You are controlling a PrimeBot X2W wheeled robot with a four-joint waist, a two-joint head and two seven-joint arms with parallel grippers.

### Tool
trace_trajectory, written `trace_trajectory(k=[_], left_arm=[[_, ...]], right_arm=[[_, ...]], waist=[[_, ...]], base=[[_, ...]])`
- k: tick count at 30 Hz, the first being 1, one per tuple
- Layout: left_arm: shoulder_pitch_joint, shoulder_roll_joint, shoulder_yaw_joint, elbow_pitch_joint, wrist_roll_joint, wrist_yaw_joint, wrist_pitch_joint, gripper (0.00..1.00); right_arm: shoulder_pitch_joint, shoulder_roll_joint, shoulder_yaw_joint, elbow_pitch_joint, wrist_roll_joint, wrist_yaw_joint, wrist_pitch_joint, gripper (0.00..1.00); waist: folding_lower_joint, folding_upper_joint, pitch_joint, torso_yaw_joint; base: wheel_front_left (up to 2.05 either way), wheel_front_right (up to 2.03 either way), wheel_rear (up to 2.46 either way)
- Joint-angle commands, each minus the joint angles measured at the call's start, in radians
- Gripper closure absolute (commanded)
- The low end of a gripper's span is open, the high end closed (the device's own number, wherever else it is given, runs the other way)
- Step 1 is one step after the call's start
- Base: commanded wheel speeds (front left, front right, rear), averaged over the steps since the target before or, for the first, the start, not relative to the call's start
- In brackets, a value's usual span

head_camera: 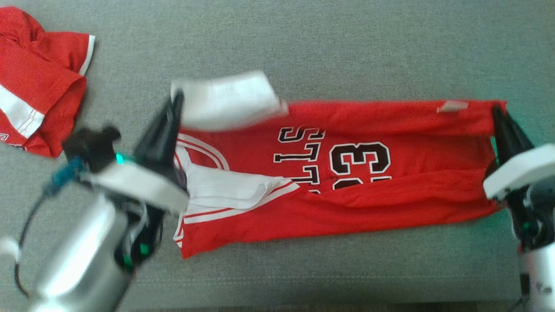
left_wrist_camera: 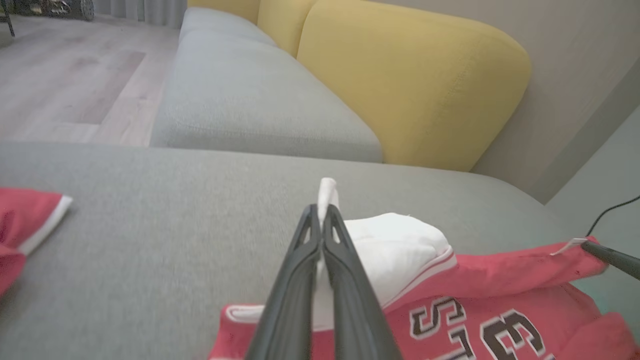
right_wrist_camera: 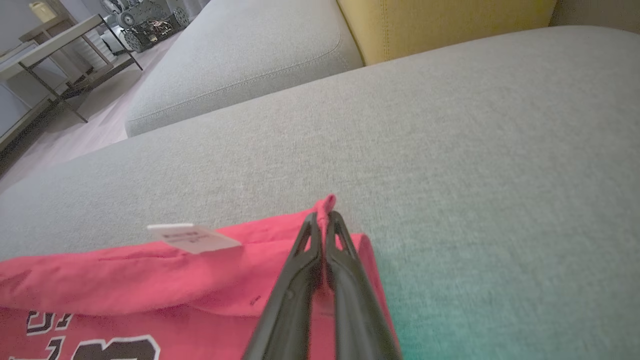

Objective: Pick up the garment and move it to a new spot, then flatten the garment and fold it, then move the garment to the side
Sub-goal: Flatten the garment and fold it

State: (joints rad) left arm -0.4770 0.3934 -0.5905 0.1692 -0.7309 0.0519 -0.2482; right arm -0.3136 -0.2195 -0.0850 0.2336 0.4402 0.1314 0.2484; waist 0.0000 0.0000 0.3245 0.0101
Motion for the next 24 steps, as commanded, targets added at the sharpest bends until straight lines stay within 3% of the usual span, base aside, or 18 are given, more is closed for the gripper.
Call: trace_trajectory(k=[1, 8, 9, 10, 11, 12, 13, 14, 15, 16, 21, 24], left_arm=[[0.044, 0.055, 0.041, -0.110, -0.009, 0.035, 0.009, 1.00], [0.229, 0.089, 0.054, -0.241, -0.075, 0.106, 0.047, 1.00], [0.245, 0.091, 0.053, -0.247, -0.084, 0.108, 0.052, 1.00], [0.258, 0.094, 0.051, -0.249, -0.090, 0.108, 0.057, 1.00], [0.258, 0.094, 0.051, -0.249, -0.090, 0.108, 0.057, 1.00], [0.269, 0.095, 0.046, -0.249, -0.098, 0.106, 0.064, 1.00], [0.278, 0.094, 0.041, -0.246, -0.104, 0.104, 0.070, 0.98], [0.286, 0.094, 0.033, -0.238, -0.110, 0.101, 0.080, 0.68], [0.292, 0.091, 0.026, -0.231, -0.115, 0.099, 0.087, 0.20], [0.297, 0.088, 0.021, -0.221, -0.117, 0.099, 0.089, 0.00], [0.308, 0.070, 0.022, -0.172, -0.109, 0.111, 0.058, 0.00], [0.309, 0.075, 0.042, -0.174, -0.070, 0.141, 0.026, 0.00]], right_arm=[[0.036, 0.011, -0.004, -0.080, 0.002, -0.001, 0.013, 1.00], [0.121, 0.054, -0.029, -0.164, -0.033, -0.001, 0.043, 1.00], [0.129, 0.058, -0.031, -0.166, -0.039, -0.001, 0.048, 0.84], [0.138, 0.063, -0.037, -0.169, -0.044, -0.001, 0.052, 0.42], [0.138, 0.063, -0.037, -0.169, -0.044, -0.001, 0.052, 0.42], [0.147, 0.068, -0.044, -0.174, -0.051, -0.001, 0.053, 0.00], [0.158, 0.073, -0.051, -0.178, -0.059, -0.001, 0.055, 0.00], [0.172, 0.079, -0.059, -0.180, -0.065, -0.001, 0.060, 0.00], [0.186, 0.084, -0.064, -0.184, -0.073, -0.001, 0.065, 0.00], [0.202, 0.090, -0.069, -0.190, -0.079, -0.001, 0.069, 0.00], [0.291, 0.122, -0.100, -0.262, -0.117, -0.001, 0.071, 0.00], [0.310, 0.136, -0.111, -0.322, -0.136, -0.001, 0.039, 0.00]], waist=[[0.0000, 0.0000, 0.001, 0.000], [0.0000, 0.0000, 0.007, -0.012], [0.0000, 0.0000, 0.008, -0.012], [0.0000, 0.0000, 0.009, -0.011], [0.0000, 0.0000, 0.009, -0.011], [0.0000, 0.0000, 0.010, -0.009], [0.0000, 0.0000, 0.010, -0.008], [0.0000, 0.0000, 0.009, -0.007], [0.0000, 0.0000, 0.009, -0.005], [0.0000, 0.0000, 0.007, -0.003], [0.0000, 0.0000, -0.008, 0.005], [0.0000, 0.0000, -0.025, 0.007]], base=[[0.00, 0.00, 0.00], [0.00, 0.00, 0.00], [0.00, 0.00, 0.00], [0.00, 0.00, 0.00], [0.00, 0.00, 0.00], [0.00, 0.00, 0.00], [0.00, 0.00, 0.00], [0.00, 0.00, 0.00], [0.00, 0.00, 0.00], [0.00, 0.00, 0.00], [0.00, 0.00, 0.00], [0.00, 0.00, 0.00]])
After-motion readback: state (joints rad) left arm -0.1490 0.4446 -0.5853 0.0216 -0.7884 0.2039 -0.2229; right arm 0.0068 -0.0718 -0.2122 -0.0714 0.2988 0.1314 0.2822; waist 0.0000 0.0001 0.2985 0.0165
